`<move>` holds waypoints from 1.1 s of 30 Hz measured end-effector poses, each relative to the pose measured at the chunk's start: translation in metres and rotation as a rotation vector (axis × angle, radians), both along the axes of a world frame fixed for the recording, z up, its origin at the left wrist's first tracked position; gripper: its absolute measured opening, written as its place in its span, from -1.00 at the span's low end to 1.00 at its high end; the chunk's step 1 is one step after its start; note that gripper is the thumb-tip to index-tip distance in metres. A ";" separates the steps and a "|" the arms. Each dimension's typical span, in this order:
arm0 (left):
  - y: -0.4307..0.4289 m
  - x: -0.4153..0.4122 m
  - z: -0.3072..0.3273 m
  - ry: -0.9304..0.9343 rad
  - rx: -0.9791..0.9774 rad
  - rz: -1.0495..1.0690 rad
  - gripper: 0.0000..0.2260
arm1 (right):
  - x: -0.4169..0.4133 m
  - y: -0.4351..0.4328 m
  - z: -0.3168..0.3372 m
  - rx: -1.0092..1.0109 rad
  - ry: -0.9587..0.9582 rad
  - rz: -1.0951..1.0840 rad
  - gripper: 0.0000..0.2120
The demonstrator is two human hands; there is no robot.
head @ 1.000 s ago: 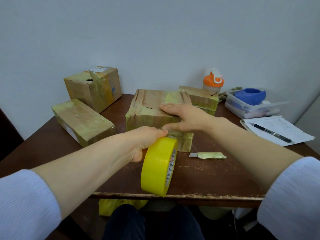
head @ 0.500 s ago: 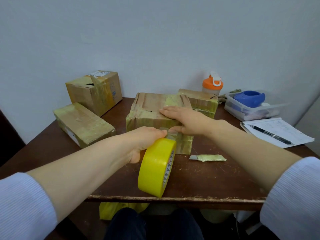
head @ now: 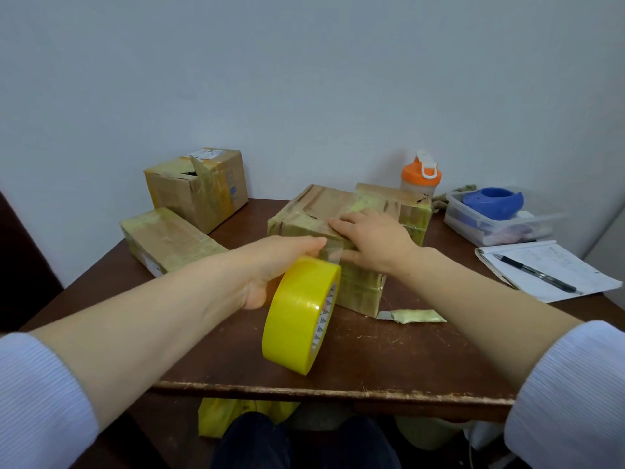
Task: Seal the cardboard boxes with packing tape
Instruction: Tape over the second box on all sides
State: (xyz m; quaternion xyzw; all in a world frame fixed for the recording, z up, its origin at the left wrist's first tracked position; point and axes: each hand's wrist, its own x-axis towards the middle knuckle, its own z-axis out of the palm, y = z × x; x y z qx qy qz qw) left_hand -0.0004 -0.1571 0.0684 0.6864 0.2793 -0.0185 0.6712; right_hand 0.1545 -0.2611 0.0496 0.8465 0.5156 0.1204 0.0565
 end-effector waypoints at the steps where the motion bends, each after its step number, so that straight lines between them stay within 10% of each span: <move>1: 0.001 -0.001 0.003 -0.010 -0.002 -0.008 -0.83 | -0.001 -0.001 0.001 0.010 0.043 -0.019 -0.37; 7: 0.006 -0.003 0.019 -0.163 0.085 -0.008 -0.88 | -0.007 -0.013 0.027 0.814 0.919 -0.107 -0.76; 13: 0.004 -0.001 0.023 -0.237 0.062 -0.012 -0.88 | -0.052 -0.025 0.026 0.875 1.274 -0.050 -0.64; 18: -0.003 0.001 0.018 -0.241 0.063 -0.089 -0.90 | -0.079 -0.021 0.020 1.230 1.344 -0.111 -0.93; 22: -0.007 0.005 0.029 -0.210 0.138 -0.217 -0.30 | -0.092 -0.029 0.028 1.366 1.375 -0.162 -0.86; 27: 0.009 0.015 0.069 -0.247 0.232 -0.247 -0.80 | -0.074 -0.067 0.060 1.478 1.252 -0.153 -0.87; 33: 0.054 0.047 0.014 -0.174 0.943 0.140 -0.67 | -0.030 -0.111 0.084 1.188 1.210 -0.225 -0.90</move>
